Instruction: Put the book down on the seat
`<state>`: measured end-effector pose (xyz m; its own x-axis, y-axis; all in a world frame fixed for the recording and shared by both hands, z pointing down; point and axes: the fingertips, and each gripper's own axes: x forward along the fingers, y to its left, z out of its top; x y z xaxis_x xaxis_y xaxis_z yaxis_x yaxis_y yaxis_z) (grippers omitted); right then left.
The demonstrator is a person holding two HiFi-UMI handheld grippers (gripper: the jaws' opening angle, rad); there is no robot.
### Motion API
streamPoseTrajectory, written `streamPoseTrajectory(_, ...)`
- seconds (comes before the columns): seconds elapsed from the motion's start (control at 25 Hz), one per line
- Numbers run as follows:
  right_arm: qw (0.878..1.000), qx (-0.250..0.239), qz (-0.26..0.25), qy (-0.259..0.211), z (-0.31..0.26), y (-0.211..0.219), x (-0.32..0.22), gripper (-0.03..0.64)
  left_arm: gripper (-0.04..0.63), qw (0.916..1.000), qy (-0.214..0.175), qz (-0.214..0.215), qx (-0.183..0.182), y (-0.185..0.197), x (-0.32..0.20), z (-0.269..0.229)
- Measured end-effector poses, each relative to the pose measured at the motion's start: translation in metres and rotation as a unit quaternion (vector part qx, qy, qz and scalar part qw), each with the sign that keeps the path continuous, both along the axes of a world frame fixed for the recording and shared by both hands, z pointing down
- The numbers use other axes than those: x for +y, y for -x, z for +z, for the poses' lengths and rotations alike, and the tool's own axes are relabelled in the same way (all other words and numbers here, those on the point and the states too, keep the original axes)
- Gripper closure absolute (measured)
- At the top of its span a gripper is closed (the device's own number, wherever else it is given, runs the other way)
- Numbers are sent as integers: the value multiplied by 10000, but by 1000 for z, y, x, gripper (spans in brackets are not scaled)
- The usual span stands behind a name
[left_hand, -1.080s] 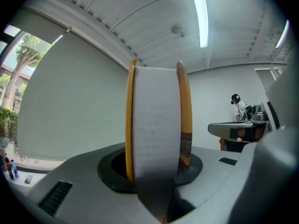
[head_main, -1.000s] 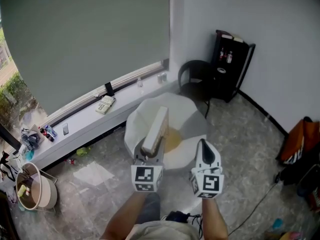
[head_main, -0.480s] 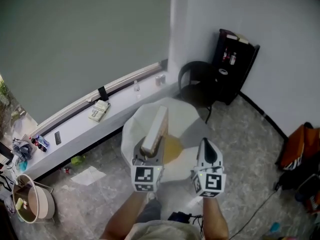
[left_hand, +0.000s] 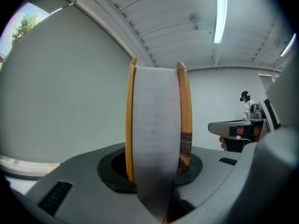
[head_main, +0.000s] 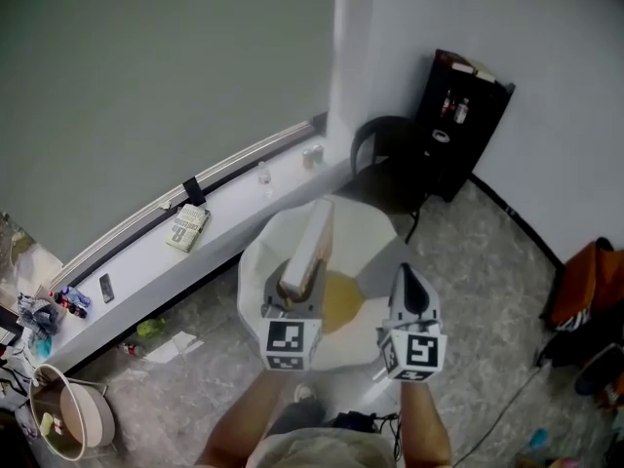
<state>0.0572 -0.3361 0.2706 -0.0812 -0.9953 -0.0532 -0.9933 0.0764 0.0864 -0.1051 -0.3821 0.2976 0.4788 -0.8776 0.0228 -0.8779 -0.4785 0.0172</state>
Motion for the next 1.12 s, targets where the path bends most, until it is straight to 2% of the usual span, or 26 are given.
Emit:
streamPoseTrajectory(0.36, 9992, -234, 126, 289, 31, -38, -42, 615, 448, 9995, 306, 127, 0, -35, -43, 29)
streamPoseTrajectory(0.56, 9981, -370, 139, 473, 61, -75, -73, 615, 448, 9985, 497, 33, -216, -66, -72, 62)
streamPoseTrajectory(0.92, 9927, -477, 96, 1099, 141, -147, -134, 615, 448, 9907, 1206, -166, -605, -134, -148, 166)
streamPoseTrajectory(1.12, 9865, -503, -2, 1558, 209, -166, -160, 615, 448, 9785, 1877, -108, -847, -168, -176, 256)
